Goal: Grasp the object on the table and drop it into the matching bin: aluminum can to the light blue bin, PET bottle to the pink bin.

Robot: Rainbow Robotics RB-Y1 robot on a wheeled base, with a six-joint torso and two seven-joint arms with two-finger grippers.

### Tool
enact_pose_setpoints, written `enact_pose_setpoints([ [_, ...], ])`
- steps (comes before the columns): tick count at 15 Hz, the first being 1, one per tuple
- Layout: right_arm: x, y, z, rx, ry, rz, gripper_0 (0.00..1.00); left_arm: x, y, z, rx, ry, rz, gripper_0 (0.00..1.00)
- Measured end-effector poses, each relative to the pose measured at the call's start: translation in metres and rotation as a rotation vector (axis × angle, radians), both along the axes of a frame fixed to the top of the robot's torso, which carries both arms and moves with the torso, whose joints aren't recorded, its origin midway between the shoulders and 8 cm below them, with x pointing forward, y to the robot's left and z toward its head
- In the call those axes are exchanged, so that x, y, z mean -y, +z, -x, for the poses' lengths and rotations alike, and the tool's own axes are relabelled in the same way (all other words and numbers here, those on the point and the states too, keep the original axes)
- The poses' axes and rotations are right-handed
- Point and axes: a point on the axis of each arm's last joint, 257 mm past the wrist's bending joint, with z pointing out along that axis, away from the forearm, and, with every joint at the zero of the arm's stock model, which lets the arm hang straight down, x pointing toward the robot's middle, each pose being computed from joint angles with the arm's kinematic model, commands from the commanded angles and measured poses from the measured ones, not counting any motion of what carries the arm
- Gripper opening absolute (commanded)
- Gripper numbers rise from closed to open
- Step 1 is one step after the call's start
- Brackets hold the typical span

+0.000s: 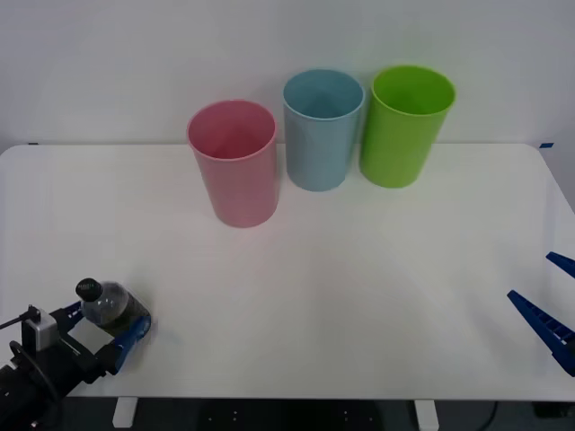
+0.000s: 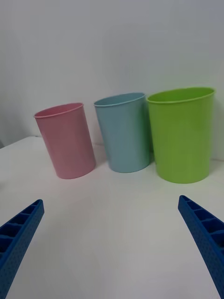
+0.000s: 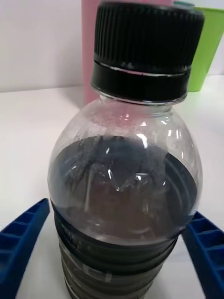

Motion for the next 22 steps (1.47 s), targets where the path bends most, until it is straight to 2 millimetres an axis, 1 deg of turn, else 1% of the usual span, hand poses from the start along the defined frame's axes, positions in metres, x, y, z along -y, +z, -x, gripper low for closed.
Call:
enact_pose_setpoints([
  [1, 0.0, 0.0, 0.0, 0.0, 0.0, 0.0, 1.0, 0.0, 0.0, 0.0, 0.001, 0.0, -0.002, 0.0],
  [7, 0.0, 0.0, 0.0, 0.0, 0.0, 0.0, 1.0, -0.001, 0.001, 0.0, 0.005, 0.002, -0.002, 0.0],
  [12, 0.0, 0.0, 0.0, 0.0, 0.0, 0.0, 1.0, -0.012, 0.009, 0.001, 0.013, 0.017, 0.007, 0.0],
  [15, 0.0, 0.0, 0.0, 0.0, 0.0, 0.0, 1.0, -0.018, 0.022, 0.004, 0.029, 0.023, 0.023, 0.0],
  [17, 0.0, 0.0, 0.0, 0.0, 0.0, 0.0, 1.0, -0.021, 0.034, 0.005, 0.046, 0.036, 0.038, 0.0],
  [22, 0.0, 0.0, 0.0, 0.0, 0.0, 0.0, 1.0, -0.033, 0.072, -0.003, 0.083, 0.107, 0.073, 0.0],
])
